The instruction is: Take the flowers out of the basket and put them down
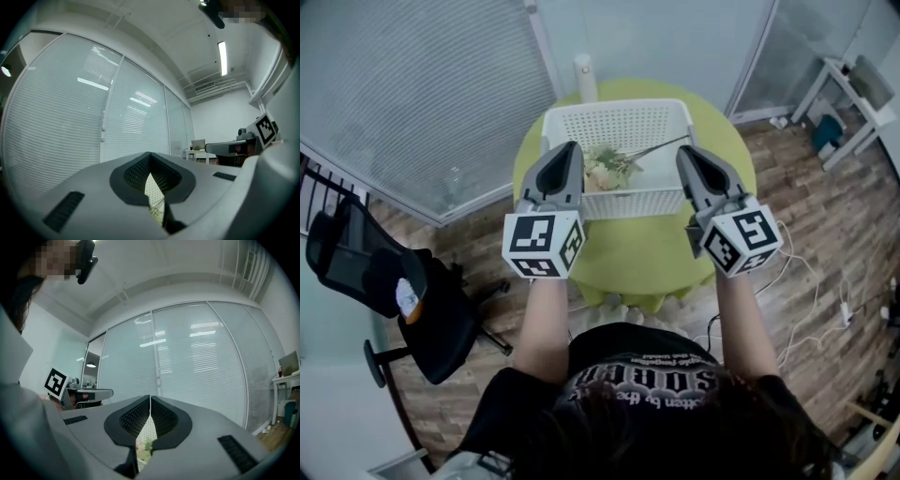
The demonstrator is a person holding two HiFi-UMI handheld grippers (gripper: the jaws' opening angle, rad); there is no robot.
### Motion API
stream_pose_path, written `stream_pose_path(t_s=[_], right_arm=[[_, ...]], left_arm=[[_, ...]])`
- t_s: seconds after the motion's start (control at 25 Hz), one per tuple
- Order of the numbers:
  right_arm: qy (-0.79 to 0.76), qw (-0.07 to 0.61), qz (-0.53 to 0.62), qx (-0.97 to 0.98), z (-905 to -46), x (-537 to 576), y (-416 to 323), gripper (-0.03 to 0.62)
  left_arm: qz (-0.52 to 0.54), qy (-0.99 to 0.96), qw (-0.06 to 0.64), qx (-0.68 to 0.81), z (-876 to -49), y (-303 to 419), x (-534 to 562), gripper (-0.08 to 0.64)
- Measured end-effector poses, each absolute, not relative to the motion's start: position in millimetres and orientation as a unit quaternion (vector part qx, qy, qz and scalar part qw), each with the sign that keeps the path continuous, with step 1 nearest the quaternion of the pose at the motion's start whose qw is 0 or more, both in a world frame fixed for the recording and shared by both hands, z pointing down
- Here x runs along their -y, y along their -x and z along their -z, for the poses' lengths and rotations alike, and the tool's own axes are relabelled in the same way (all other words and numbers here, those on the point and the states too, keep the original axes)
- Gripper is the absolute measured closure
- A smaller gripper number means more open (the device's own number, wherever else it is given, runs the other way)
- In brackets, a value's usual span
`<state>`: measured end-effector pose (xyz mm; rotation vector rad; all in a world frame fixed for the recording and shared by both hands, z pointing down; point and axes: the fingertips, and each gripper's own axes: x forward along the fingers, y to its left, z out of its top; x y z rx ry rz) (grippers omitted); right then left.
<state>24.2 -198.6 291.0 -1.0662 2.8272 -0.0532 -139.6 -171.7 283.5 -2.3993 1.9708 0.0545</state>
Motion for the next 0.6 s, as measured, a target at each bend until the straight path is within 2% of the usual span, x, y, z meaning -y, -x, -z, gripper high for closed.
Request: stream_pose_path(t_s=[0.6], right_arm=[[0.381,0.044,0.027,-0.923,-295.6,270.0,-17.4,0.563]], left_arm=[[0.084,0.841,0.048,-0.532,-306.7,133.2,266.4,0.558]])
